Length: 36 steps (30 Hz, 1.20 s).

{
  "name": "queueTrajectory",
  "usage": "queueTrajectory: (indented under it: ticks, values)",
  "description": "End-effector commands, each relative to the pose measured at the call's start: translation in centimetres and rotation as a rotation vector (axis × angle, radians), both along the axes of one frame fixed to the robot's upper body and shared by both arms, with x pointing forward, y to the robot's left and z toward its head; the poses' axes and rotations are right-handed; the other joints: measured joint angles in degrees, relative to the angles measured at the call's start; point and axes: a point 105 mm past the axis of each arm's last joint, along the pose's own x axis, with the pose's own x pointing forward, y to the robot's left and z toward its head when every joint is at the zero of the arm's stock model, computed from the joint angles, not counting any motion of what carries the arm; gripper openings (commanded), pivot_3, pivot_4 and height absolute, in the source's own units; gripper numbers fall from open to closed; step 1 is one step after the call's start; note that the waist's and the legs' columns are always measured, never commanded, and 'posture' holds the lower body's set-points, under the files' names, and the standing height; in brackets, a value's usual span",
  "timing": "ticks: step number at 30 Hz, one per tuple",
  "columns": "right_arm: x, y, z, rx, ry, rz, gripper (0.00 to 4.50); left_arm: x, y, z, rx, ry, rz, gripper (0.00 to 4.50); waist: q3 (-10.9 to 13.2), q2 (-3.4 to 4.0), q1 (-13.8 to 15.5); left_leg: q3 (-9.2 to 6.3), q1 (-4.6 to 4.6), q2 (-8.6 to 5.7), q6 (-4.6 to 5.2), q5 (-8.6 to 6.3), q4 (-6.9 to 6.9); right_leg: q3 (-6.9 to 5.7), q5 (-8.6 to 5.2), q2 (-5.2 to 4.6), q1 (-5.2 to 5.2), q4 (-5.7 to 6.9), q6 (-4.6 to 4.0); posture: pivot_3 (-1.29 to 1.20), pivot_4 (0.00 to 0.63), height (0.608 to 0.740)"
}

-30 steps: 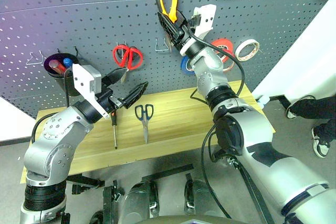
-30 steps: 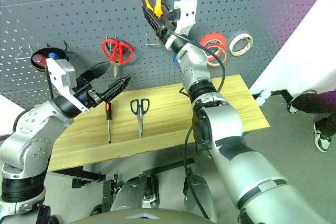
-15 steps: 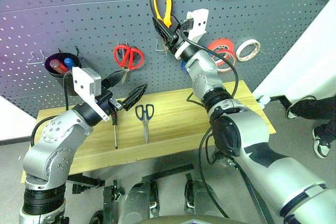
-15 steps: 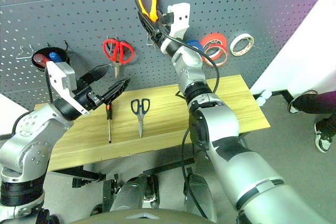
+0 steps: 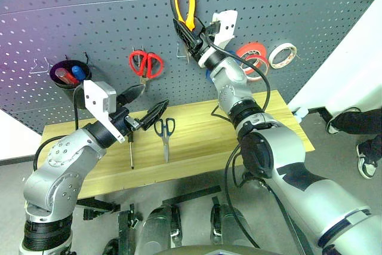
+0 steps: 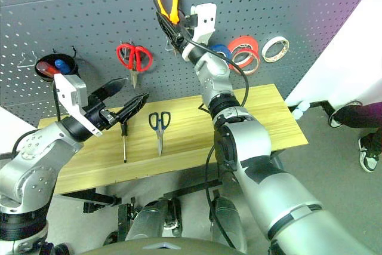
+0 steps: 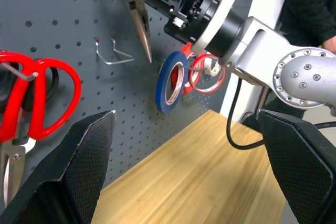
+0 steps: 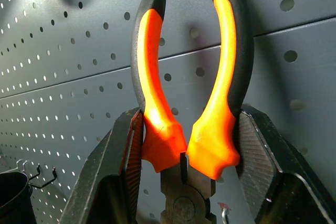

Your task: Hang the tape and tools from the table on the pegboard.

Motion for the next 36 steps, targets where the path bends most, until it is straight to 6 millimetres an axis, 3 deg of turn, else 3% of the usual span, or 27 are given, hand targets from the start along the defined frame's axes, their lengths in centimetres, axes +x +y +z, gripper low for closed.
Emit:
queueTrajectory:
  ticks: [1,12,25,31,36]
  values:
    - [-0.9,0.4,3.4,0.031,-0.122,0.007,2.09,-0.6,-0.2,1.1,0.004,-0.041,-0.001,4.5,0.4,0.08,0.03,-0.01,0.0,0.0,0.0,0.0,0.0,0.0,-0.02,-0.01,0.0,0.0,-0.04,0.13,0.214,0.723]
    - [-1.0,-0.1,3.2,0.013,-0.145,-0.014,2.09,-0.9,-0.2,0.6,-0.001,-0.008,0.006,4.5,2.97,0.17,0.02,-0.05,-0.02,-0.02,0.05,-0.01,-0.01,0.02,0.0,-0.2,-0.01,-0.02,0.01,0.12,0.264,0.723]
    - [-2.0,-0.7,7.1,0.062,-0.28,-0.034,2.09,-1.1,-0.3,0.6,0.013,0.012,-0.008,4.5,5.03,0.14,0.06,-0.06,-0.05,-0.03,0.05,-0.03,-0.05,0.02,0.0,-0.23,-0.06,-0.03,0.02,0.13,0.284,0.723]
    - [-2.6,-0.4,7.8,0.07,-0.325,-0.026,2.09,-1.2,-0.4,0.7,0.012,0.017,-0.011,4.5,5.47,0.14,0.07,-0.06,-0.09,-0.03,0.05,-0.03,-0.14,0.01,0.0,-0.23,-0.12,-0.09,0.03,0.14,0.283,0.723]
    - [-3.8,0.0,9.8,0.094,-0.411,-0.003,2.09,-1.3,-0.4,0.8,0.014,0.02,-0.013,4.5,5.72,0.19,0.12,-0.05,-0.12,-0.04,0.05,-0.03,-0.19,0.01,0.0,-0.23,-0.16,-0.11,0.03,0.15,0.287,0.723]
